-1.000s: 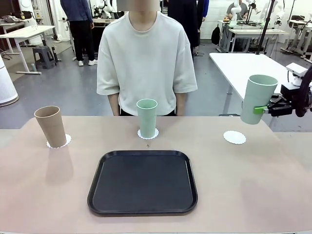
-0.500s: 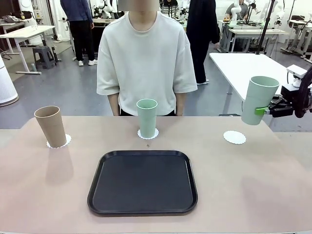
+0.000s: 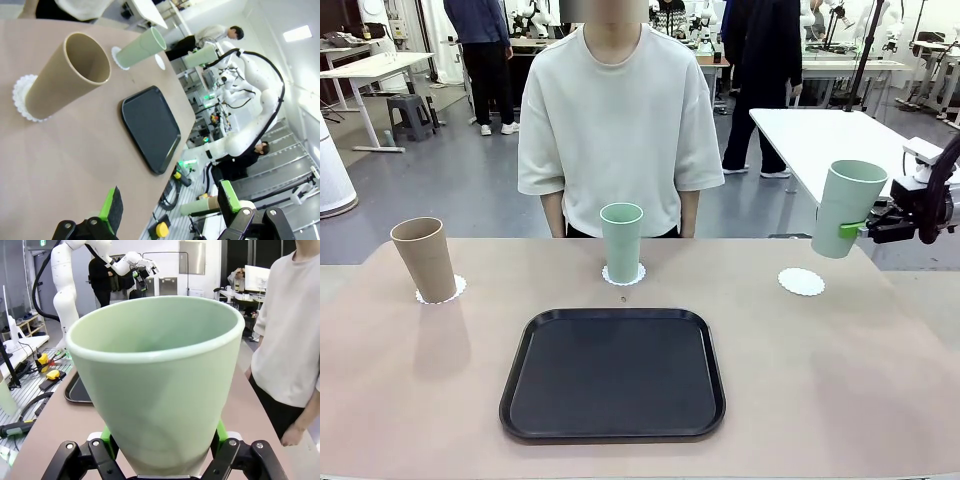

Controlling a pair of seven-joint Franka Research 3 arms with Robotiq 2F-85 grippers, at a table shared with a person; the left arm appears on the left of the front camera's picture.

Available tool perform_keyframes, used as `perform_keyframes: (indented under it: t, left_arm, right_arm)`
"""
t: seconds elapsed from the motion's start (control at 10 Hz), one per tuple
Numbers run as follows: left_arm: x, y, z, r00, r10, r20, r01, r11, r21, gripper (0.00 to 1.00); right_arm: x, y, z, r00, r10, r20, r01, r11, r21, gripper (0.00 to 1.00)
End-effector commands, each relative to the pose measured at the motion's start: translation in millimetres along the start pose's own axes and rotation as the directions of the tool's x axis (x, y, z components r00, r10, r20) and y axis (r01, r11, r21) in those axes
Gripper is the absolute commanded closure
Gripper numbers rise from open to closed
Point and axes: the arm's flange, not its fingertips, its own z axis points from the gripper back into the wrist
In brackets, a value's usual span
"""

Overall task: Place coasters on the table and set cups on them.
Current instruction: Take one Reusable plastic cup from the Flat Tray and place it on a coaster set by the human.

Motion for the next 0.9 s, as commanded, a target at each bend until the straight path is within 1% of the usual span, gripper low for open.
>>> perform_keyframes:
  t: [0.0,0.2,0.3,0.5,0.8]
  left_arm:
    - [0.3,-1.1,2.4,1.000,-0.002,-0.004,0.002,1.000,0.001,0.00]
    - [0.3,-1.1,2.4,1.000,-0.002,-0.004,0.002,1.000,0.001,0.00]
    - [0.3,-1.1,2.4,1.000,-0.002,-0.004,0.002,1.000,0.001,0.00]
    - [0.3,-1.1,2.4,1.000,-0.002,-0.004,0.002,1.000,0.001,0.00]
    - [0.3,-1.1,2.4,1.000,-0.002,-0.004,0.002,1.000,0.001,0.00]
  right_arm:
    - [-15.9,-30.2,2.2,1.000,0.011,0.019,-0.011,1.000,-0.015,0.17]
    - [-29.4,-48.6,4.2,1.000,0.007,0.022,-0.007,1.000,-0.025,0.17]
    - [-39.0,-54.2,5.4,1.000,-0.027,0.007,0.027,0.999,-0.023,0.17]
    - [-55.8,-63.0,3.0,0.998,-0.064,0.010,0.064,0.998,-0.002,0.17]
    - [-77.1,-74.6,-0.7,0.995,-0.099,0.003,0.099,0.995,0.000,0.17]
